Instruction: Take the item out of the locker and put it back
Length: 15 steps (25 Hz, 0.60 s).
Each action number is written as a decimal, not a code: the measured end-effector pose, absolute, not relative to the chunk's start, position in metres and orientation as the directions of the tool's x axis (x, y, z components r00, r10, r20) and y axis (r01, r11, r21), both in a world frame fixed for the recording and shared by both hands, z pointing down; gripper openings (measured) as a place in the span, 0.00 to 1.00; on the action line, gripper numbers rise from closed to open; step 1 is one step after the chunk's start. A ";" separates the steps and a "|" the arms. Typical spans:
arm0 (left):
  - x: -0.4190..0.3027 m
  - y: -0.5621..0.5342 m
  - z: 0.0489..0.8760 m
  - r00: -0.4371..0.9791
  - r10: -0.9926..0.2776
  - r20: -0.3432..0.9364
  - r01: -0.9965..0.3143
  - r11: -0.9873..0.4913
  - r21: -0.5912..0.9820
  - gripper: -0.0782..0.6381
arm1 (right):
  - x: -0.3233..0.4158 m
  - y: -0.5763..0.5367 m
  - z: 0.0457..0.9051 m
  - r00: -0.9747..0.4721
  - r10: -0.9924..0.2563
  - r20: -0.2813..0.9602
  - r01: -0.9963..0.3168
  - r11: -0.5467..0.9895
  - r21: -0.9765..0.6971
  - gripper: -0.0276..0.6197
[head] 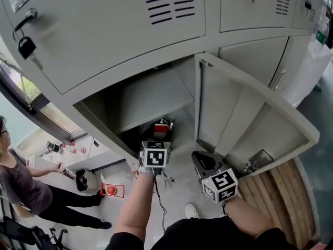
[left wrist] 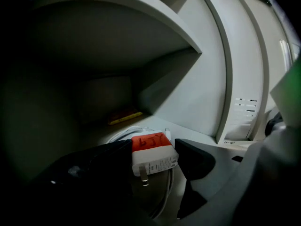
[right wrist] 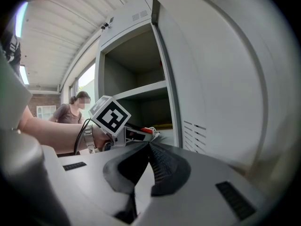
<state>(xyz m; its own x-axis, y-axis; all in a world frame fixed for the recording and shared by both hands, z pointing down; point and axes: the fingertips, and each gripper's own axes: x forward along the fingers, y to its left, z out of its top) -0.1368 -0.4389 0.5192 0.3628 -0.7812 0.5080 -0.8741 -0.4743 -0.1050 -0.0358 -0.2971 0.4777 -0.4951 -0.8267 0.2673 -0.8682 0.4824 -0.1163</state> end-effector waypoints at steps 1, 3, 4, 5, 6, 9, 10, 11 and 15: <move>-0.137 -0.440 0.522 0.362 -0.779 0.512 -0.874 -0.474 -0.103 0.52 | -0.036 -0.297 0.478 -0.494 -0.827 0.268 -0.869 0.481 -0.117 0.12; -0.136 -0.443 0.525 0.361 -0.777 0.516 -0.875 -0.473 -0.101 0.52 | -0.035 -0.298 0.480 -0.491 -0.828 0.271 -0.871 0.477 -0.118 0.12; -0.136 -0.444 0.526 0.361 -0.776 0.517 -0.875 -0.473 -0.099 0.52 | -0.035 -0.299 0.481 -0.490 -0.828 0.272 -0.871 0.476 -0.119 0.12; -0.135 -0.445 0.528 0.361 -0.774 0.520 -0.875 -0.474 -0.098 0.52 | -0.034 -0.299 0.481 -0.488 -0.829 0.273 -0.872 0.474 -0.120 0.12; -0.135 -0.446 0.529 0.361 -0.772 0.524 -0.874 -0.475 -0.098 0.52 | -0.034 -0.300 0.482 -0.487 -0.829 0.275 -0.873 0.473 -0.120 0.12; -0.135 -0.446 0.531 0.361 -0.767 0.530 -0.874 -0.477 -0.095 0.52 | -0.034 -0.300 0.483 -0.487 -0.828 0.277 -0.873 0.472 -0.121 0.12; -0.134 -0.446 0.533 0.363 -0.764 0.533 -0.873 -0.479 -0.092 0.52 | -0.034 -0.300 0.483 -0.487 -0.828 0.278 -0.873 0.472 -0.122 0.12; -0.134 -0.446 0.534 0.364 -0.761 0.537 -0.872 -0.481 -0.090 0.52 | -0.034 -0.300 0.484 -0.487 -0.828 0.279 -0.873 0.472 -0.123 0.12; -0.132 -0.447 0.540 0.362 -0.756 0.545 -0.865 -0.491 -0.107 0.52 | -0.036 -0.301 0.485 -0.490 -0.826 0.280 -0.872 0.473 -0.128 0.12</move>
